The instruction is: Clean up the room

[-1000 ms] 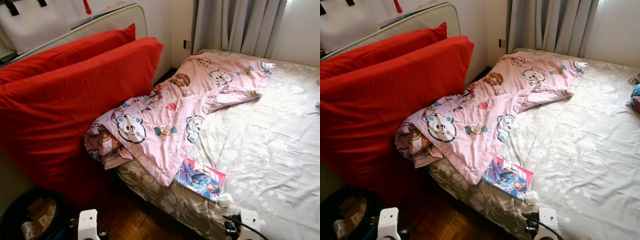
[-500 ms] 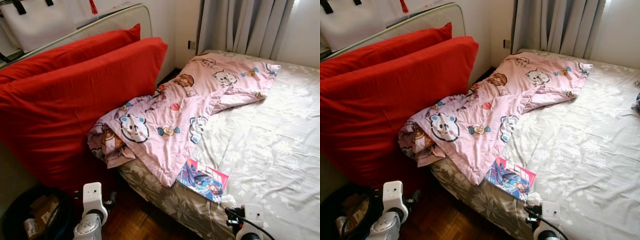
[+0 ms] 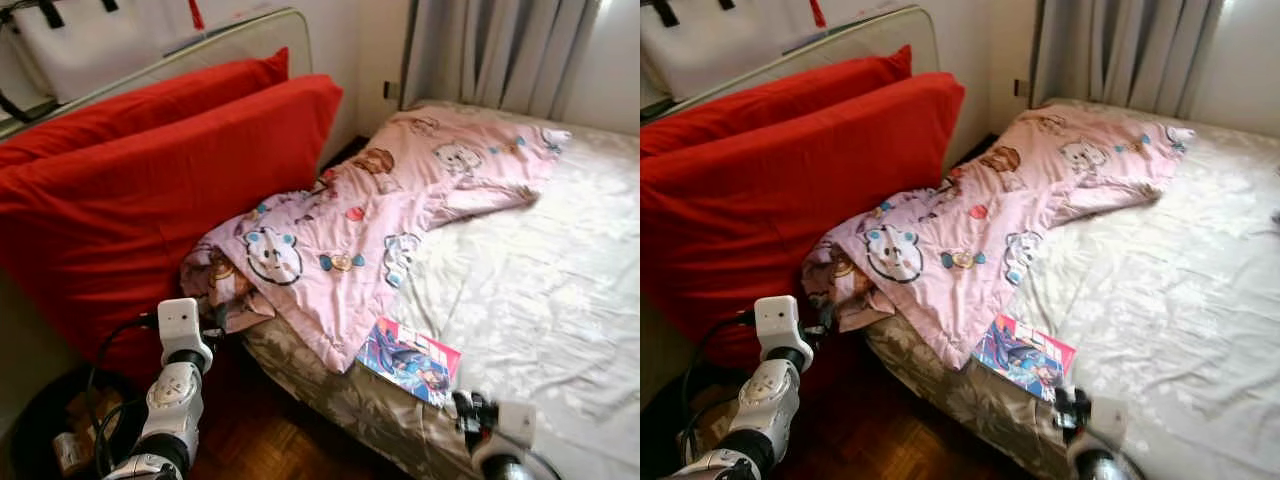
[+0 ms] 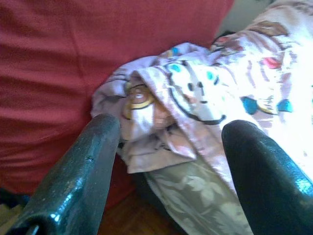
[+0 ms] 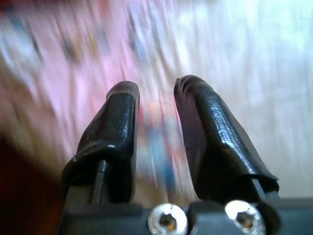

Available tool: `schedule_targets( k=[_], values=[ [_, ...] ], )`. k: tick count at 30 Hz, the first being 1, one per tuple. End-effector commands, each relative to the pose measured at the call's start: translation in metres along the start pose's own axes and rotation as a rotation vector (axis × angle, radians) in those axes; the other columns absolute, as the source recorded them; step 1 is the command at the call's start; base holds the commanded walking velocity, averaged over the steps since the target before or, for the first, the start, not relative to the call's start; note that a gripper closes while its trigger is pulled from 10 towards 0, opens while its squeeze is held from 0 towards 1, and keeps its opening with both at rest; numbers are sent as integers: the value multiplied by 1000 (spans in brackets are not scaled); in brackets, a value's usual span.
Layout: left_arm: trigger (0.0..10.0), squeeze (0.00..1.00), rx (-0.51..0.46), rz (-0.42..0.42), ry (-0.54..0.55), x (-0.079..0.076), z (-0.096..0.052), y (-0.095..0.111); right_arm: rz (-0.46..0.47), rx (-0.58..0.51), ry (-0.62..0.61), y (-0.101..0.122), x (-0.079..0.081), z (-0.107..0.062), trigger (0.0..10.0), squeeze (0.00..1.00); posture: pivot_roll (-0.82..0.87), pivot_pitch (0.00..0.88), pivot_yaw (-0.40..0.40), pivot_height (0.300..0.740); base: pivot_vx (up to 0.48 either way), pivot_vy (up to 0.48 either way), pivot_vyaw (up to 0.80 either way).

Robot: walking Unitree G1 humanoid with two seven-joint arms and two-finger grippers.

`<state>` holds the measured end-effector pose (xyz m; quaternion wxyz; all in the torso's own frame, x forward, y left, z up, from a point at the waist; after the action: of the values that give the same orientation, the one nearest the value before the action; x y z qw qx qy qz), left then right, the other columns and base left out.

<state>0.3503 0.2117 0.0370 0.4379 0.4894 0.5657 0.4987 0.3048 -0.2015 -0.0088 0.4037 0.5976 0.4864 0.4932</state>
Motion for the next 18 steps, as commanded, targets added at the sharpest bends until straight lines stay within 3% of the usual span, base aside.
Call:
schedule_targets(
  k=[1, 2, 4, 12, 18],
  values=[
    [10000, 0, -8, 0, 1, 1, -1, 0, -24, -131, 31, 47, 14, 28, 10000, 0, -134, 0, 75, 740, 0, 0, 0],
    [10000, 0, -6, -2, -2, -2, -1, -1, -26, -173, 40, 66, 19, 38, 10000, 0, -134, 0, 75, 740, 0, 0, 0],
    [10000, 0, -4, -4, -6, -4, -2, -2, -25, -177, 43, 70, 19, 41, 10000, 0, -140, 0, 74, 740, 0, 0, 0],
    [10000, 0, -49, -14, -16, -11, -1, 6, -38, -134, 40, 67, 12, 43, 10000, 0, -144, 0, 63, 740, 0, 0, 0],
    [10000, 0, -40, -24, -2, -10, -6, -1, -83, -150, 72, 70, 10, 40, 10000, 0, -137, 0, 19, 740, 0, 0, 0]
  ],
)
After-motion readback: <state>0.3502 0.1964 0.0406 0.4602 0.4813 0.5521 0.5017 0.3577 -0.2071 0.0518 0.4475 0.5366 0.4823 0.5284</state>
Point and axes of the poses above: a point about 5 cm out from each wrist's last joint towards the gripper, its own z axis pointing out of the wrist towards the gripper, its own y axis along the axis of the wrist's last joint, x = y × z, the point moved 4 cm from there along z, pointing out of the wrist towards the gripper
